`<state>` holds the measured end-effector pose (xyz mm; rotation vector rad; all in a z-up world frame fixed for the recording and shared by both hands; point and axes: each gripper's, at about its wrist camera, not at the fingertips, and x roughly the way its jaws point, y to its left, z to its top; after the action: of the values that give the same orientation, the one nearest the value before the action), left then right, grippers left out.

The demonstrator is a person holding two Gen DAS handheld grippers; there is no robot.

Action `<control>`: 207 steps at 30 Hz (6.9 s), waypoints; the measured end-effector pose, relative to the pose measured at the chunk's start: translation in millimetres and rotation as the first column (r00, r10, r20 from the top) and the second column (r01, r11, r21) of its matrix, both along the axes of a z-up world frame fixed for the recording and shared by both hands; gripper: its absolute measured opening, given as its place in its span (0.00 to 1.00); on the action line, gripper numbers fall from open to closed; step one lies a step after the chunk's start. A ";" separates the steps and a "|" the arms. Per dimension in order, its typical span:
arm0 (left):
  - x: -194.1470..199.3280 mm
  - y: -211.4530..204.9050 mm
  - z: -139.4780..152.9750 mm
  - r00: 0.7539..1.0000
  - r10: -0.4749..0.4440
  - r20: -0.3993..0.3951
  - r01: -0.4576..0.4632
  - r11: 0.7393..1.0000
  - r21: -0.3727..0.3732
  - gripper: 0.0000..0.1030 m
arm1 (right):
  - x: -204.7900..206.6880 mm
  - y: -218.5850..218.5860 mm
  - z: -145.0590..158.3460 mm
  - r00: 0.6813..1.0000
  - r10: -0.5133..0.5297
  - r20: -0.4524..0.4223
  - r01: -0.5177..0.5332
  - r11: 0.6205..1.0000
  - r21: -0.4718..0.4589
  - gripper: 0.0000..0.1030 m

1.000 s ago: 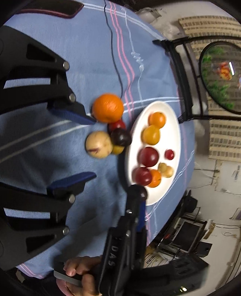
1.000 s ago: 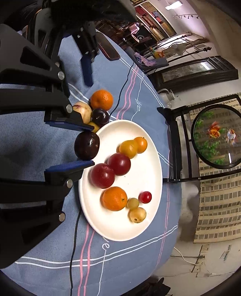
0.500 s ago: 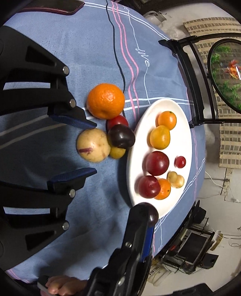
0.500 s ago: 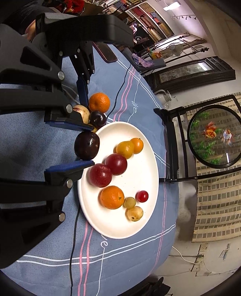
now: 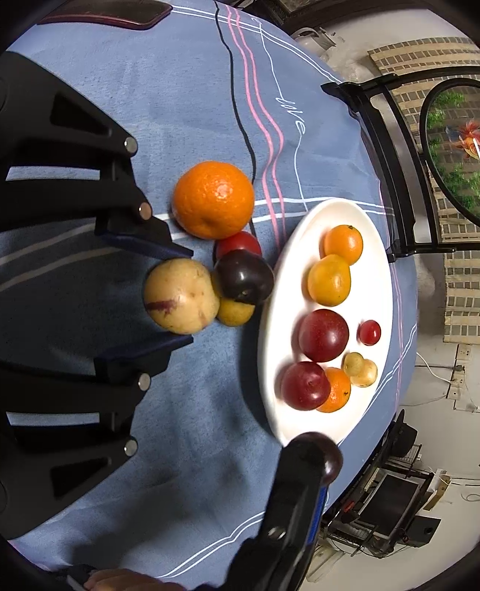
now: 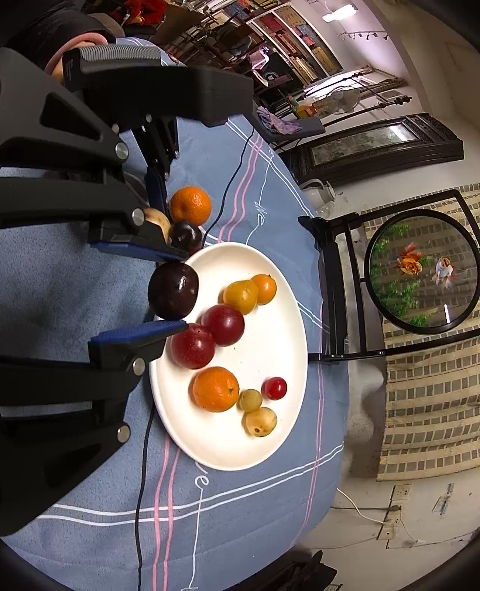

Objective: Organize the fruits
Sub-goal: 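Carry the plum and pear onto the plate and open both tools, then grasp the yellow-green fruit with the right tool while the left tool grasps a dark plum, then place the yellow-green fruit and dark plum on the plate, open both tools, then grasp the large orange with the right tool while the left tool grasps the red tomato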

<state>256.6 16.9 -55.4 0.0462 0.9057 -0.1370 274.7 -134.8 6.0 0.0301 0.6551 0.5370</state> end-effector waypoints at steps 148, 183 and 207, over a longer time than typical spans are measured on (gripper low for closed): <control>114.6 -18.5 62.6 0.996 0.039 0.086 -0.035 0.998 -0.048 0.30 | 70.4 -55.0 -7.1 0.983 -0.169 0.065 0.155 0.971 0.183 0.27; 0.2 83.5 62.3 0.910 0.297 0.290 -0.306 0.952 -0.015 0.95 | 46.0 -24.9 -1.8 0.982 -0.107 0.156 0.095 0.992 0.084 0.59; -1.7 162.6 67.8 0.820 0.545 0.173 -0.516 0.836 -0.187 0.95 | 17.1 139.9 -39.8 0.929 0.354 0.109 -0.305 0.898 -0.316 0.51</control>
<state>254.9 179.5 12.4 -0.3126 0.6553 0.3299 291.8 5.1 -33.8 -0.4115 0.5750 0.7566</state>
